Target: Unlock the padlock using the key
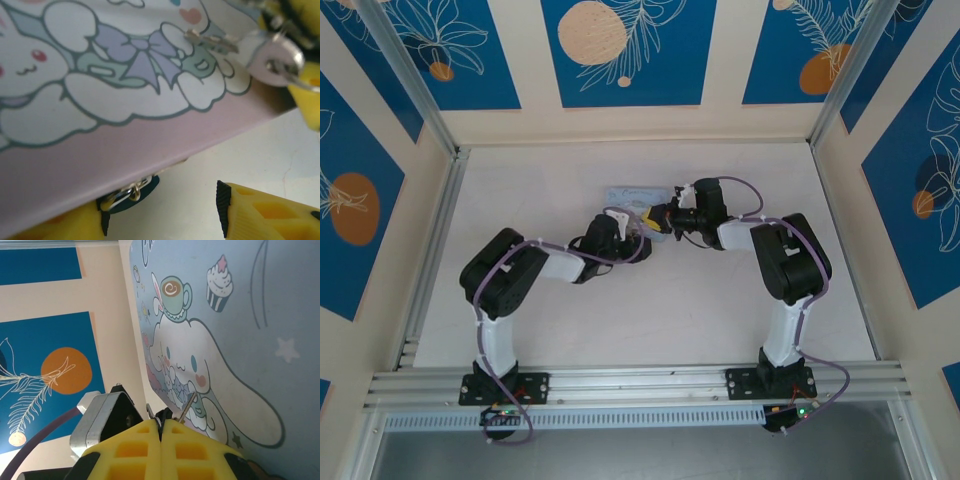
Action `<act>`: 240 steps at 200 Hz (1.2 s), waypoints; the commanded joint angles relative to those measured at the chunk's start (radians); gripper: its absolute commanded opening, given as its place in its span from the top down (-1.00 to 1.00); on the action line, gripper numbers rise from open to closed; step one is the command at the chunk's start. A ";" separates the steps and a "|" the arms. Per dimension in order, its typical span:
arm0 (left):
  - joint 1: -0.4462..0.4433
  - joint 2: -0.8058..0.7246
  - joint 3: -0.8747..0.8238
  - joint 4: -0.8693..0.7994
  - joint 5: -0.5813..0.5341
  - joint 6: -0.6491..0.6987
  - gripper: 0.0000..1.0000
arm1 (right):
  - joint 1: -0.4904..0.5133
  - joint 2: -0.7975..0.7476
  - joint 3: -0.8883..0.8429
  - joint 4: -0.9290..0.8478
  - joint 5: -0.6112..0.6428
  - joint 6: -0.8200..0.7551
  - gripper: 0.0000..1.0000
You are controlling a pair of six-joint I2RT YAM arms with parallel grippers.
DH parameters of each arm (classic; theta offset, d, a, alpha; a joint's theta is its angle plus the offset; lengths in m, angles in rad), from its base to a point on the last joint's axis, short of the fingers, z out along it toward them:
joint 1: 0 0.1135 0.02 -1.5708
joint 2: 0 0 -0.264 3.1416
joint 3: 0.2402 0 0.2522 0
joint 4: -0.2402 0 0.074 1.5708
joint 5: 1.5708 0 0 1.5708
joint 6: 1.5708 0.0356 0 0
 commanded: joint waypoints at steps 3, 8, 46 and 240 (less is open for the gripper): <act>-0.005 0.053 0.009 0.066 0.040 -0.068 -0.17 | -0.003 0.008 0.020 -0.028 0.007 -0.008 1.00; -0.005 0.059 0.005 0.074 0.042 -0.076 -0.16 | -0.003 0.008 0.019 -0.029 0.010 -0.009 1.00; -0.005 0.067 -0.036 0.182 0.026 -0.155 -0.12 | -0.004 0.009 0.010 -0.032 0.017 -0.010 1.00; -0.081 0.036 -0.021 0.104 -0.185 -0.208 0.17 | -0.006 0.046 0.011 -0.017 0.038 0.018 1.00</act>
